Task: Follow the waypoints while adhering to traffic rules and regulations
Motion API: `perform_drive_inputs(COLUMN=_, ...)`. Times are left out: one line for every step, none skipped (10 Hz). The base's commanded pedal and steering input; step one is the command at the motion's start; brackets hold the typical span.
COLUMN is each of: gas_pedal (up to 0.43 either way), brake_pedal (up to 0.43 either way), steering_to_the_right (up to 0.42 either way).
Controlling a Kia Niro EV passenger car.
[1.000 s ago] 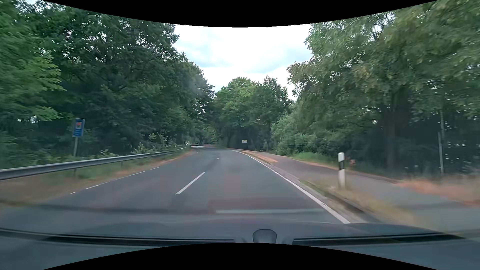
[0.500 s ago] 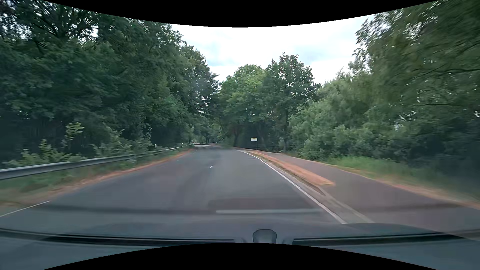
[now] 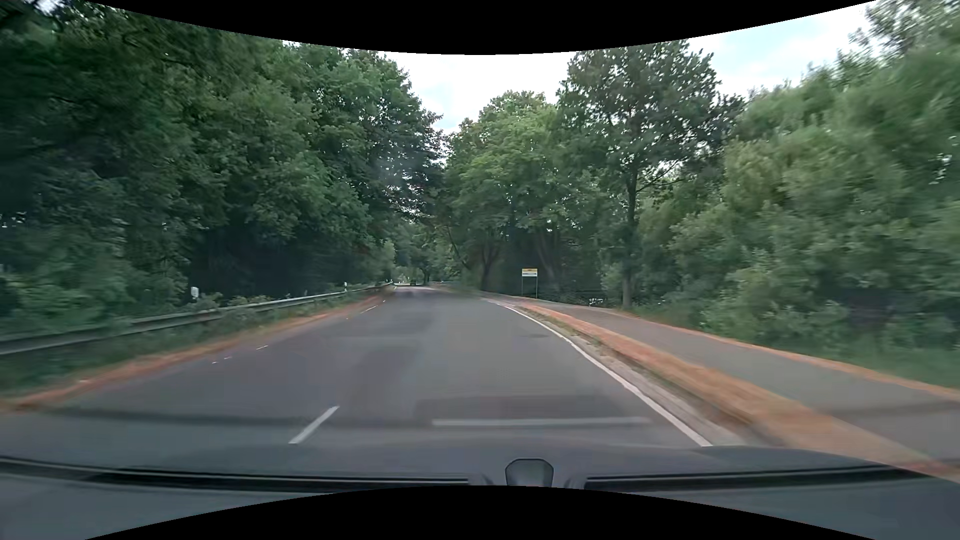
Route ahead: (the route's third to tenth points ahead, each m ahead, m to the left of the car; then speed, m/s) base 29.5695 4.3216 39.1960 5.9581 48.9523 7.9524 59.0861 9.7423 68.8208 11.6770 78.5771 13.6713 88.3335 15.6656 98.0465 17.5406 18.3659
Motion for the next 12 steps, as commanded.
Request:
perform_drive_inputs(gas_pedal=0.169, brake_pedal=0.0, steering_to_the_right=-0.025)
perform_drive_inputs(gas_pedal=0.169, brake_pedal=0.0, steering_to_the_right=-0.025)
perform_drive_inputs(gas_pedal=0.169, brake_pedal=0.0, steering_to_the_right=-0.025)
perform_drive_inputs(gas_pedal=0.169, brake_pedal=0.0, steering_to_the_right=-0.025)
perform_drive_inputs(gas_pedal=0.169, brake_pedal=0.0, steering_to_the_right=-0.025)
perform_drive_inputs(gas_pedal=0.169, brake_pedal=0.0, steering_to_the_right=-0.026)
perform_drive_inputs(gas_pedal=0.169, brake_pedal=0.0, steering_to_the_right=-0.03)
perform_drive_inputs(gas_pedal=0.169, brake_pedal=0.0, steering_to_the_right=-0.034)
perform_drive_inputs(gas_pedal=0.169, brake_pedal=0.0, steering_to_the_right=-0.034)
perform_drive_inputs(gas_pedal=0.169, brake_pedal=0.0, steering_to_the_right=-0.036)
perform_drive_inputs(gas_pedal=0.169, brake_pedal=0.0, steering_to_the_right=-0.037)
perform_drive_inputs(gas_pedal=0.169, brake_pedal=0.0, steering_to_the_right=-0.038)
